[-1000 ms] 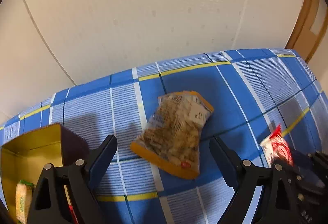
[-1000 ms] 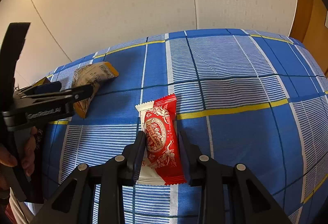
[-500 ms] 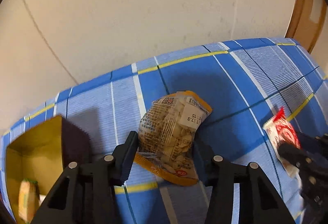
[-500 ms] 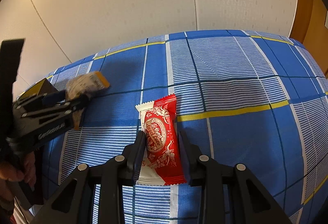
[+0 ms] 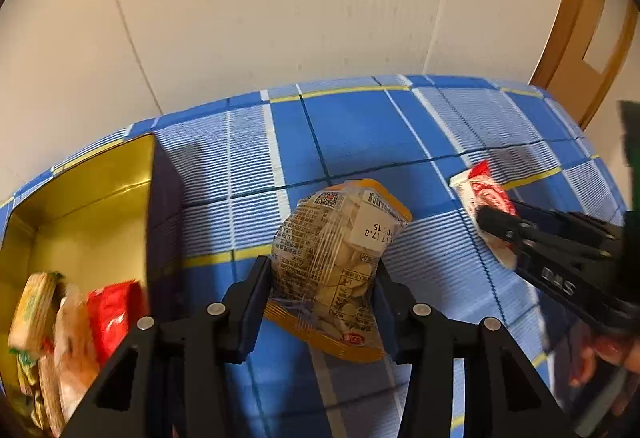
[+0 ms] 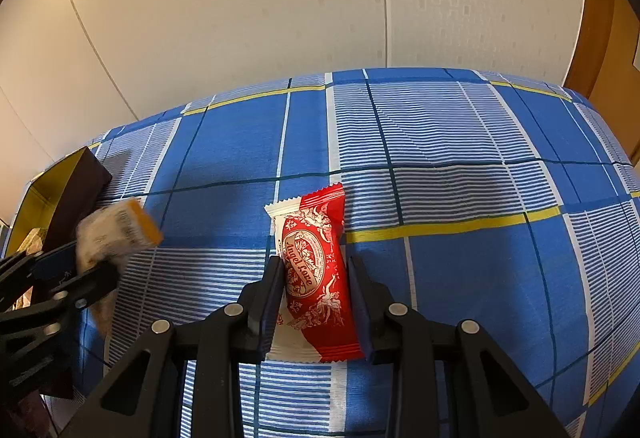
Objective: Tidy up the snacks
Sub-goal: 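Carry the peanut bag into the gold tray and release it with the left tool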
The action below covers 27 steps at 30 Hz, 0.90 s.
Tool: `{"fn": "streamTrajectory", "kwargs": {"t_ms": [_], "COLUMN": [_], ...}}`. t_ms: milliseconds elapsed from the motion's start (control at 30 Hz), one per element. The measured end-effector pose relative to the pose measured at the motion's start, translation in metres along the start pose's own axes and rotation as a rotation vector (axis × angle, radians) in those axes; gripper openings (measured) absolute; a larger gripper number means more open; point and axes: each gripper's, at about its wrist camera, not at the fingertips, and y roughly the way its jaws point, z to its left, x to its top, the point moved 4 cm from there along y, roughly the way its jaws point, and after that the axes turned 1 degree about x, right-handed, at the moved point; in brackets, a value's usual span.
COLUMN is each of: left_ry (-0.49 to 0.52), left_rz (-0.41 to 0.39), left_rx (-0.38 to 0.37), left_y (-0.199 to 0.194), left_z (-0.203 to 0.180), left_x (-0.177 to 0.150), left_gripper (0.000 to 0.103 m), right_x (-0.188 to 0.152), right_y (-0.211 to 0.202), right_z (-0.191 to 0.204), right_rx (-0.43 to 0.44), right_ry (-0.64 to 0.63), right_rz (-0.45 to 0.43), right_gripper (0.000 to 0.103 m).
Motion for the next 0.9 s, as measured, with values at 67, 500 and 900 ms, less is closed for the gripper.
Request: {"fn": "streamTrajectory", "kwargs": {"t_ms": [67,500,900], "left_ry": [-0.027,-0.197,-0.348], "left_rz": [-0.016,-0.103,-0.071], "left_rx": [-0.021,-0.075,-0.038], "left_y": [-0.012,-0.073,-0.066], "left_z": [0.005,0.067,0.124], "left_x": [-0.003,-0.019,-0.038], "left_gripper": [0.048,0.048,0.048], "right_x": [0.000,-0.001,-0.001], "right_y": [0.001,0.000,0.000], "right_z": [0.000,0.003,0.004], "right_rx": [-0.004,-0.035,-0.040], "right_ry": [-0.002,-0.015,-0.019], "right_rz": [-0.001,-0.014,-0.015], "right_gripper": [0.033,0.033,0.033]}}
